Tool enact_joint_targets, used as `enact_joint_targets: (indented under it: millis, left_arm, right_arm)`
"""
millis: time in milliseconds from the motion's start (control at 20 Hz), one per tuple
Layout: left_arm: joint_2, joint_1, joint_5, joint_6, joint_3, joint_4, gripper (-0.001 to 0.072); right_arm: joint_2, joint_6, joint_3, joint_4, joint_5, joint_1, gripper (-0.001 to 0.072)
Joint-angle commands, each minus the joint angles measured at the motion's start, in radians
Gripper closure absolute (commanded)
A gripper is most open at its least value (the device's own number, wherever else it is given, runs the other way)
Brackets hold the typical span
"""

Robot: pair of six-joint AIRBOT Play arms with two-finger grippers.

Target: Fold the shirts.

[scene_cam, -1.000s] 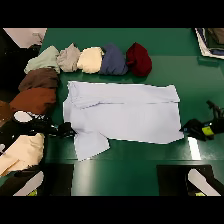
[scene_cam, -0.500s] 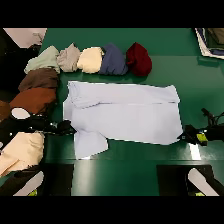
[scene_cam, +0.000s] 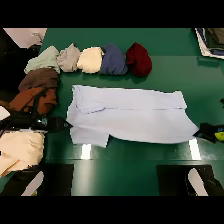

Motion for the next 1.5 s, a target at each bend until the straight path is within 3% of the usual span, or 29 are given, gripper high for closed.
enact_joint_targets:
  millis: [0, 400, 550, 600, 650, 700, 750, 800, 1000, 1050, 1100, 1150, 1200, 1250, 1450]
  left_arm:
    - [-0.057, 0.0, 0.103, 0.006, 0.114, 0.003, 0.0686]
    - [-0.54, 0.0, 0.225, 0.084, 0.422, -0.003, 0.0684]
    - [-0.637, 0.0, 0.262, 0.101, 0.483, -0.009, 0.0684]
    - [-0.655, 0.0, 0.28, 0.1, 0.491, -0.01, 0.0651]
    - [-0.663, 0.0, 0.298, 0.098, 0.494, -0.01, 0.0369]
    - [-0.663, 0.0, 0.322, 0.089, 0.494, -0.01, 0.0098]
    - [-0.663, 0.002, 0.323, 0.082, 0.5, -0.015, 0.0095]
    - [-0.663, 0.003, 0.303, 0.081, 0.516, -0.017, 0.0092]
    - [-0.663, 0.002, 0.146, 0.084, 0.589, -0.016, 0.0099]
    - [-0.663, 0.002, 0.127, 0.084, 0.593, -0.019, 0.0267]
    - [-0.663, 0.002, 0.117, 0.095, 0.592, -0.026, 0.0533]
    - [-0.663, 0.0, 0.112, 0.102, 0.593, -0.026, 0.0679]
    - [-0.663, -0.007, 0.11, 0.1, 0.592, -0.027, 0.0684]
    - [-0.663, -0.019, 0.108, 0.1, 0.592, -0.027, 0.0684]
    - [-0.663, -0.102, 0.132, 0.1, 0.592, -0.02, 0.0684]
  right_arm:
    - [-0.088, 0.017, 0.137, 0.001, -0.057, 0.073, 0.0689]
    - [-0.549, 0.069, 0.455, 0.002, -0.235, 0.27, 0.0688]
    - [-0.672, 0.097, 0.563, 0.002, -0.28, 0.3, 0.0687]
    - [-0.708, 0.106, 0.6, 0.011, -0.299, 0.305, 0.0683]
    - [-0.747, 0.106, 0.642, 0.05, -0.321, 0.303, 0.0556]
    - [-0.782, 0.106, 0.682, 0.111, -0.34, 0.291, 0.0276]
    - [-0.812, 0.101, 0.718, 0.17, -0.341, 0.274, 0.0192]
    - [-0.837, 0.081, 0.752, 0.225, -0.32, 0.254, 0.0192]
    - [-0.849, -0.036, 0.738, 0.253, -0.168, 0.154, 0.0192]
    - [-0.849, -0.061, 0.713, 0.253, -0.139, 0.123, 0.0192]
    - [-0.849, -0.088, 0.679, 0.253, -0.127, 0.088, 0.0192]
    - [-0.85, -0.104, 0.645, 0.254, -0.127, 0.058, 0.0182]
    - [-0.85, -0.124, 0.605, 0.254, -0.145, 0.027, 0.0081]
    - [-0.853, -0.148, 0.57, 0.259, -0.169, 0.003, 0.0027]
    - [-0.933, -0.268, 0.515, 0.338, -0.158, -0.036, 0.0027]
